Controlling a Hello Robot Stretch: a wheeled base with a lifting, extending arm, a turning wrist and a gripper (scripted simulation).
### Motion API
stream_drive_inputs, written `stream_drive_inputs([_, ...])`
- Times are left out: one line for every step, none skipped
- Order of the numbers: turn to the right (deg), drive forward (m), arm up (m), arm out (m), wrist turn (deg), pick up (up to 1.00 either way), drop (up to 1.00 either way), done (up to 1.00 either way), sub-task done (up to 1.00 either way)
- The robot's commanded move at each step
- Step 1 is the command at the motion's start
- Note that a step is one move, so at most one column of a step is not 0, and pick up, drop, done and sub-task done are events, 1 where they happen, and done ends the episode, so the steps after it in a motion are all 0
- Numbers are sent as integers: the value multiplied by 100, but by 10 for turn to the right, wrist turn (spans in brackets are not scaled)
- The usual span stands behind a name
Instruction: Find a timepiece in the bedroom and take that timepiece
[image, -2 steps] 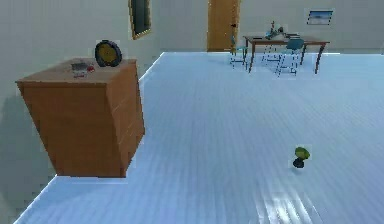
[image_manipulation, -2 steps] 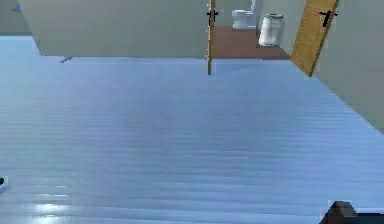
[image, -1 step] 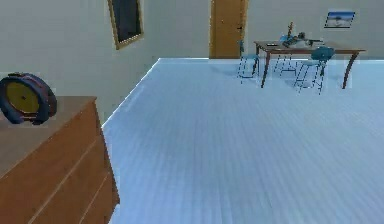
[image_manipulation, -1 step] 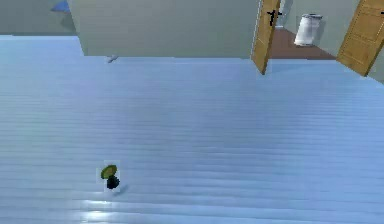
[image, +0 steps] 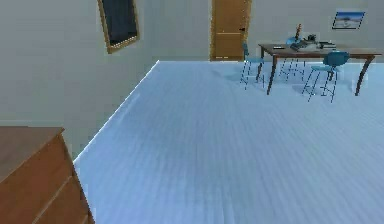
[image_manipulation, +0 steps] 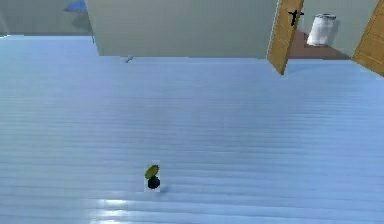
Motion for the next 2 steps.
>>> stream_drive_inputs([-450, 0, 0, 0, 0, 0, 0, 0, 0])
stream_drive_inputs([-450, 0, 0, 0, 0, 0, 0, 0, 0])
